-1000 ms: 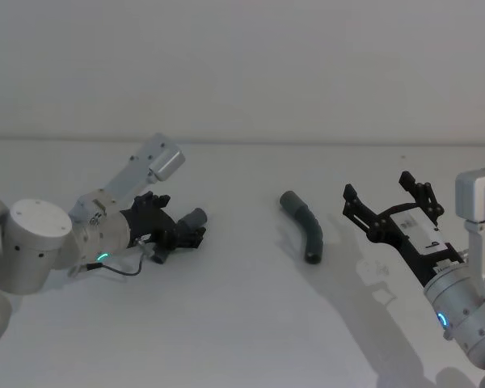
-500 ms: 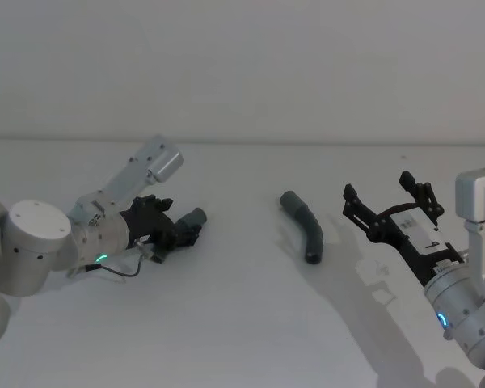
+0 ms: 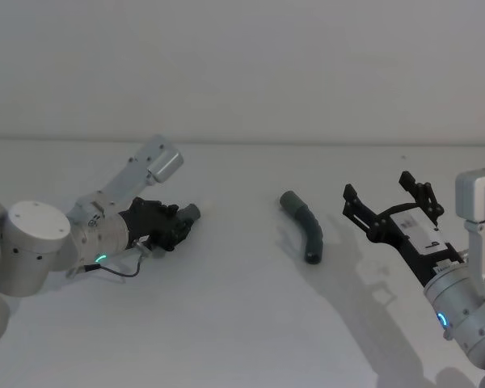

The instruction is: Use both hands to pick up one end of the pipe from the table, align the ends, and insert them.

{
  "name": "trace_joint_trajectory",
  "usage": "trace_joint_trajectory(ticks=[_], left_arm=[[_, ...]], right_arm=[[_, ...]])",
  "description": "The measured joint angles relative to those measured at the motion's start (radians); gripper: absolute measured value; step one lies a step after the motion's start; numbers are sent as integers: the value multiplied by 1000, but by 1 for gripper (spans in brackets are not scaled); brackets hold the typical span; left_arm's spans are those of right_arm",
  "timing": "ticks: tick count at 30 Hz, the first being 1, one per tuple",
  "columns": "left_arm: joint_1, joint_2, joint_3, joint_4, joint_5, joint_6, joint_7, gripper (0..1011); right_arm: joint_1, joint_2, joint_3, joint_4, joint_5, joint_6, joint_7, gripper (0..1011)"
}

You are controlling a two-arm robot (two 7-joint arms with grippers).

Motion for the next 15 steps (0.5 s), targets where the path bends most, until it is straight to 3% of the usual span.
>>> trace_joint_trajectory(ticks=[15], left_arm=[[1, 0, -1, -1, 1, 1, 0, 351]], right_arm=[[0, 0, 0, 0, 0, 0, 0, 1001]])
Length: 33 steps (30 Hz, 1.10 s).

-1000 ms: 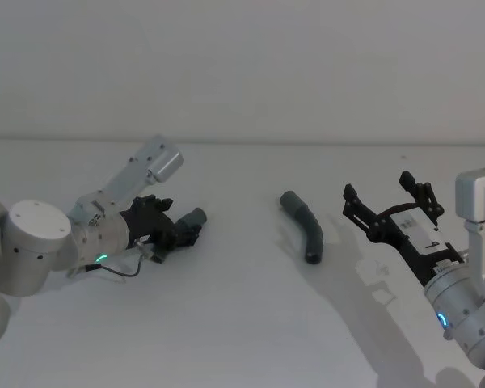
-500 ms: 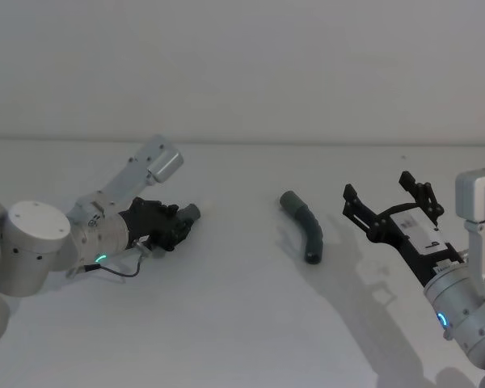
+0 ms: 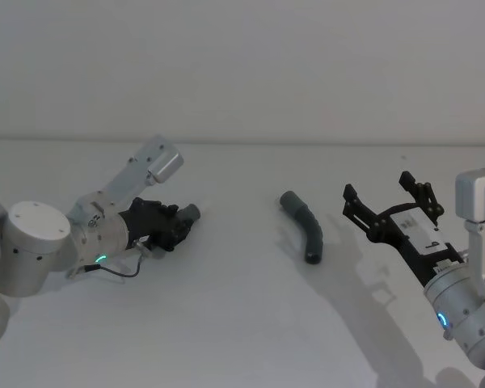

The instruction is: Use both hands to pick up one end of the pipe from the table, align the ends, and insert them.

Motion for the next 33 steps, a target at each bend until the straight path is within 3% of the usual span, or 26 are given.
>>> trace_joint_trajectory(ticks=[26, 33], left_arm=[[0, 0, 0, 0, 1, 0, 0, 351], [0, 0, 0, 0, 0, 0, 0, 351]], right_arm=[[0, 0, 0, 0, 0, 0, 0, 1001], [7, 11, -4, 1, 1, 16, 27, 1001]])
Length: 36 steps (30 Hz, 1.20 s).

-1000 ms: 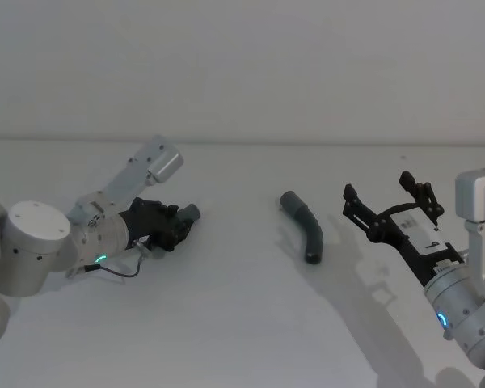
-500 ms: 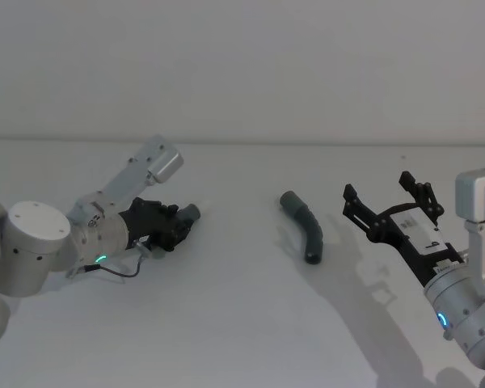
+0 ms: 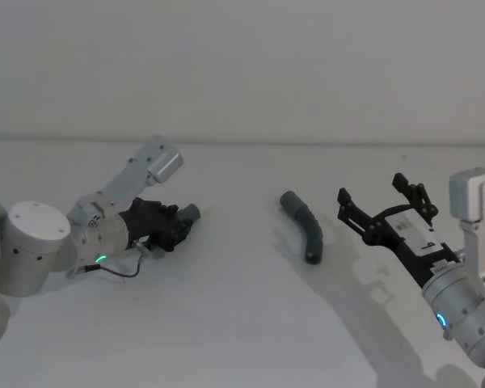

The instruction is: Use both hands to pick up one end of the pipe from the table, align the ends, and insert them.

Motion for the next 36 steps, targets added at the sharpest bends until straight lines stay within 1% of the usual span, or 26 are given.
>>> trace_joint_trajectory(ticks=[7, 14, 15, 17, 24, 32, 33, 36], left_arm=[[0, 0, 0, 0, 0, 0, 0, 351], [0, 0, 0, 0, 0, 0, 0, 351], [0, 0, 0, 0, 0, 0, 0, 351], [0, 0, 0, 0, 0, 0, 0, 351], [0, 0, 0, 0, 0, 0, 0, 351], [0, 0, 0, 0, 0, 0, 0, 351], [0, 0, 0, 0, 0, 0, 0, 351], [0, 0, 0, 0, 0, 0, 0, 351]], right_arm=[[20, 22, -12, 7, 12, 52, 52, 1001], [53, 40, -28, 20, 30, 138, 103, 1001], [63, 42, -32, 25, 36, 163, 114, 1001], [79, 43, -37, 33, 43, 191, 124, 1001], [136, 38, -50, 71, 65, 276, 148, 1001], [195, 19, -68, 121, 69, 338, 147, 1001], [195, 19, -68, 121, 69, 338, 147, 1001], [217, 9, -77, 143, 67, 357, 145, 1001]])
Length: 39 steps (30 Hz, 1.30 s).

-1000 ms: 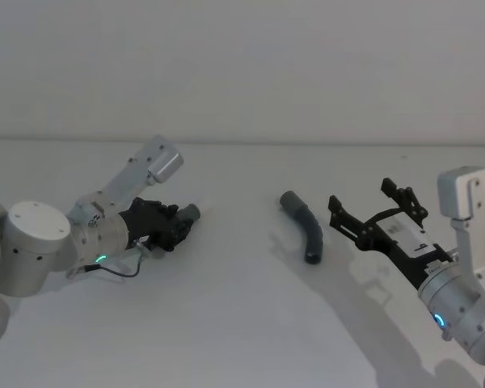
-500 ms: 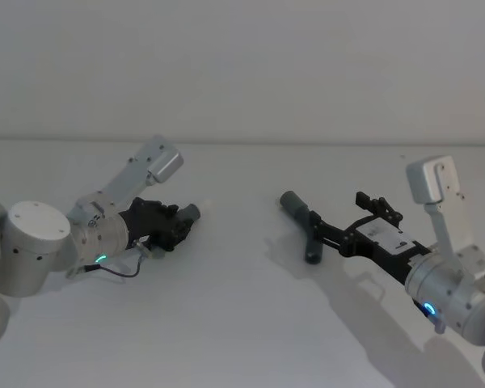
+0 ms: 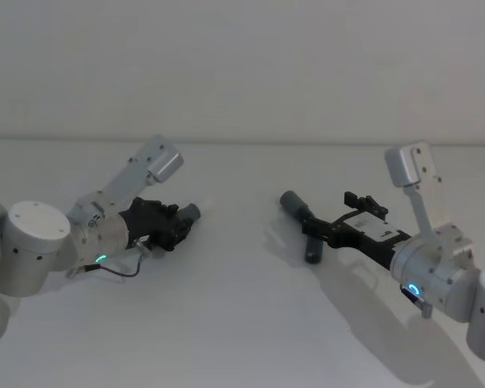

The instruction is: Use both hands to pick up one end of the pipe from the table, align the ends, and insert them.

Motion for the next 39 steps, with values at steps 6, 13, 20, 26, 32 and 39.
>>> trace_joint_trajectory(ticks=[6, 13, 20, 26, 32, 39], left_arm=[[0, 0, 0, 0, 0, 0, 0, 351], [0, 0, 0, 0, 0, 0, 0, 351], [0, 0, 0, 0, 0, 0, 0, 351], [0, 0, 0, 0, 0, 0, 0, 351], [0, 0, 0, 0, 0, 0, 0, 351], [0, 0, 0, 0, 0, 0, 0, 351]], right_arm=[[31, -15, -13, 35, -10, 20, -2, 1001], [66, -35, -30, 83, -23, 37, -2, 1001], [89, -50, -42, 118, -32, 45, 1, 1001], [109, -67, -51, 152, -37, 50, 8, 1001], [126, -87, -59, 187, -41, 53, 16, 1001], [136, -102, -61, 213, -43, 54, 22, 1001]])
